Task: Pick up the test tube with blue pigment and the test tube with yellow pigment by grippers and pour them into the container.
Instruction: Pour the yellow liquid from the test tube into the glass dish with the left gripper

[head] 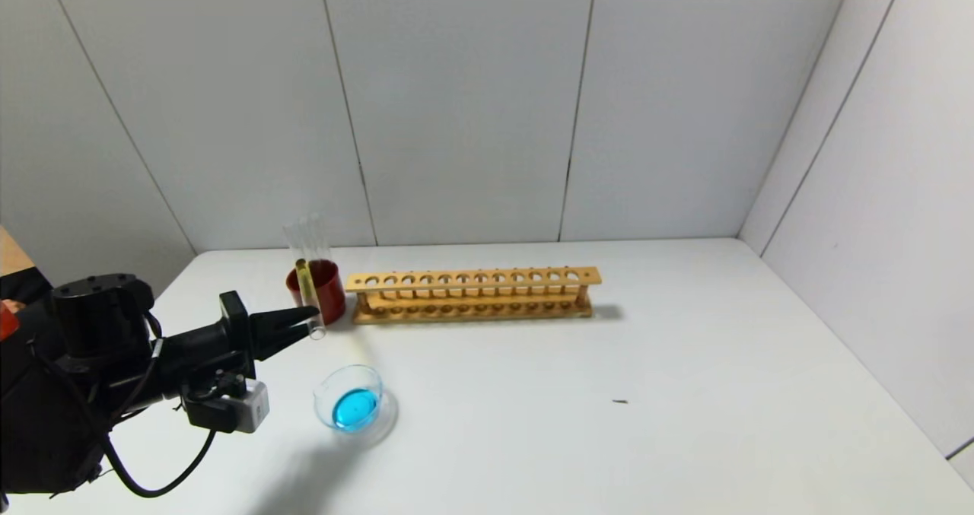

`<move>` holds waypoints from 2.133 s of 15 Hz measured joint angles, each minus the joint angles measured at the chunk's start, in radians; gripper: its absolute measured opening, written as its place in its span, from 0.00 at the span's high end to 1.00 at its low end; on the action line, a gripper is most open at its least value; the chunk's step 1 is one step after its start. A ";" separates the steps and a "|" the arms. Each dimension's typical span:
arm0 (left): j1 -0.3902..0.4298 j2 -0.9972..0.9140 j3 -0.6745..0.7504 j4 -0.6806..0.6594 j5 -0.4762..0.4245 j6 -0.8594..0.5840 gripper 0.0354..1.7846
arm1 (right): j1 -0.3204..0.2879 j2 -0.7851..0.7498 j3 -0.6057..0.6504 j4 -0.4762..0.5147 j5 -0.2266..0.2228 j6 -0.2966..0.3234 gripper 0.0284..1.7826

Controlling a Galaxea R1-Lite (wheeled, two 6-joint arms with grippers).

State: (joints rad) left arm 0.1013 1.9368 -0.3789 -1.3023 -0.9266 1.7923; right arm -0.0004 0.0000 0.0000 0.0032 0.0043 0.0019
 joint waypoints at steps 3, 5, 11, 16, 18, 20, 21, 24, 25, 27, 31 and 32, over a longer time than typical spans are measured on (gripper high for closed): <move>0.003 -0.004 0.008 0.000 -0.003 0.011 0.85 | 0.000 0.000 0.000 0.000 0.000 0.000 0.02; 0.003 -0.003 0.010 0.000 -0.014 0.035 0.85 | 0.000 0.000 0.000 0.000 0.000 0.000 0.02; -0.002 0.009 0.004 -0.001 -0.048 0.088 0.85 | 0.000 0.000 0.000 0.000 0.000 0.000 0.02; -0.002 0.016 0.003 -0.002 -0.043 0.142 0.85 | 0.000 0.000 0.000 0.000 0.000 0.000 0.02; -0.002 0.023 -0.002 -0.005 -0.041 0.154 0.85 | 0.000 0.000 0.000 0.000 0.000 0.000 0.02; -0.002 0.027 -0.006 -0.005 -0.039 0.155 0.85 | 0.000 0.000 0.000 0.000 0.000 0.000 0.02; -0.002 0.031 -0.010 -0.005 -0.038 0.159 0.85 | 0.000 0.000 0.000 0.000 0.000 0.000 0.02; -0.002 0.039 -0.017 -0.005 -0.037 0.168 0.85 | 0.000 0.000 0.000 0.000 0.000 0.000 0.02; -0.002 0.040 -0.018 -0.005 -0.039 0.172 0.85 | 0.000 0.000 0.000 0.000 0.000 0.000 0.02; -0.003 0.040 -0.015 -0.005 -0.042 0.188 0.85 | 0.000 0.000 0.000 0.000 0.000 0.000 0.02; -0.003 0.042 -0.012 -0.005 -0.044 0.208 0.85 | 0.000 0.000 0.000 0.000 0.000 0.000 0.02; -0.003 0.042 -0.011 -0.006 -0.043 0.214 0.85 | 0.000 0.000 0.000 0.000 0.000 0.000 0.02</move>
State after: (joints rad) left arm 0.0981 1.9787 -0.3900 -1.3079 -0.9698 2.0062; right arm -0.0004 0.0000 0.0000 0.0032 0.0043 0.0017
